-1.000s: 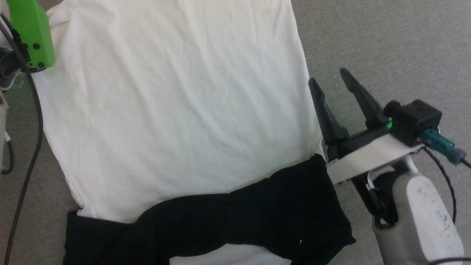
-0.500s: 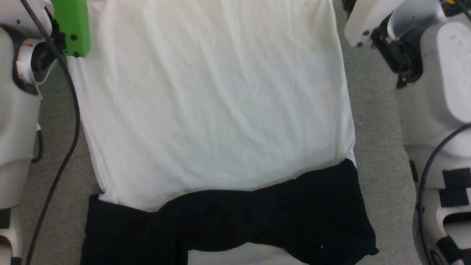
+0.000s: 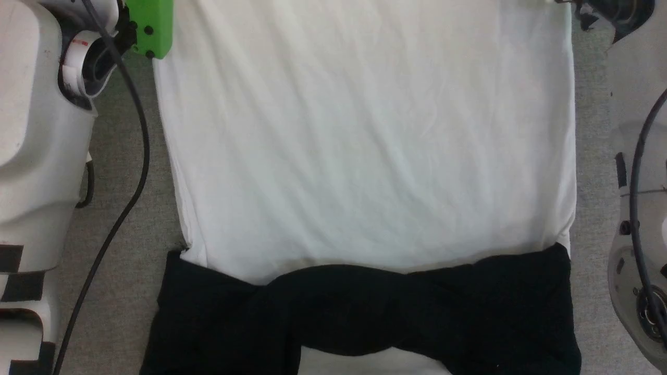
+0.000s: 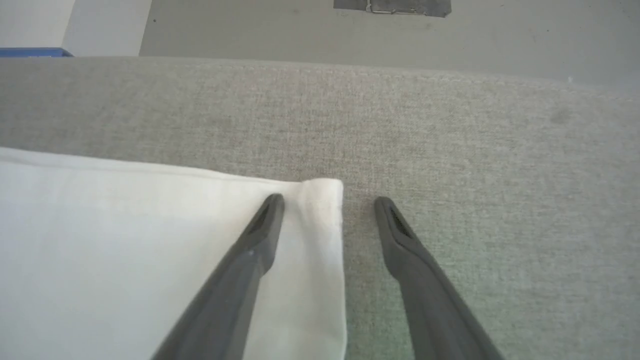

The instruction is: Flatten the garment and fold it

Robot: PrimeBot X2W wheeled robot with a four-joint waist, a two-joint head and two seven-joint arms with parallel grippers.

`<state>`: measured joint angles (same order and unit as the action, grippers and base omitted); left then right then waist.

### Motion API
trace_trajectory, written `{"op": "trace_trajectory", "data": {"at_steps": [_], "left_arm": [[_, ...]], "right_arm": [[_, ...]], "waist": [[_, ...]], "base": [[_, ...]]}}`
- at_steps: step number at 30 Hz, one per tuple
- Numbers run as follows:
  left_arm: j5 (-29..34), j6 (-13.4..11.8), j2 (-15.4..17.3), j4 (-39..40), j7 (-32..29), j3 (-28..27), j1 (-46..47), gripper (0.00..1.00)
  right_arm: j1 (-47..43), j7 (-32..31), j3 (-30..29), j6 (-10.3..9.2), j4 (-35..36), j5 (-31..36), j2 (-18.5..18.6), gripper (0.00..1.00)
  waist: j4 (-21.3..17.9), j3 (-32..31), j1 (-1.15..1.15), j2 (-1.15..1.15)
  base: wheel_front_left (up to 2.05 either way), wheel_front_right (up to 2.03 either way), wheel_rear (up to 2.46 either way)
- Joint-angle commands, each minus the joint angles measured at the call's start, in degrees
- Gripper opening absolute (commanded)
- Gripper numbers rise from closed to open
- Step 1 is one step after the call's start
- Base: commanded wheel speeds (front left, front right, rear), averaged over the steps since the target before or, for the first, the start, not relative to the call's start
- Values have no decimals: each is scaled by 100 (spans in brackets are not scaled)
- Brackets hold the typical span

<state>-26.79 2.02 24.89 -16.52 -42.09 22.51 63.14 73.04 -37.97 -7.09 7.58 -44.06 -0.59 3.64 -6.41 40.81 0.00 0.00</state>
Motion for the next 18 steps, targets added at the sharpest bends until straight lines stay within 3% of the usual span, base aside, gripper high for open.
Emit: {"op": "trace_trajectory", "data": {"at_steps": [1,2,6,18], "left_arm": [[17,21,45,-118,42,-6,76,0],[19,28,47,-137,70,-5,93,0],[108,3,87,-210,323,-28,191,0],[520,-373,160,-625,1822,-239,382,0]], "right_arm": [[3,-185,-18,-9,-134,81,-19,15],[30,-235,-20,-9,-133,110,-22,0],[116,-134,-27,-9,21,232,-30,0],[234,1671,131,-9,393,180,-36,0]], "waist": [[51,48,0,0],[53,51,0,0],[47,60,0,0],[29,-200,0,0]], "base": [[0,0,0],[0,0,0],[0,0,0],[0,0,0]]}}
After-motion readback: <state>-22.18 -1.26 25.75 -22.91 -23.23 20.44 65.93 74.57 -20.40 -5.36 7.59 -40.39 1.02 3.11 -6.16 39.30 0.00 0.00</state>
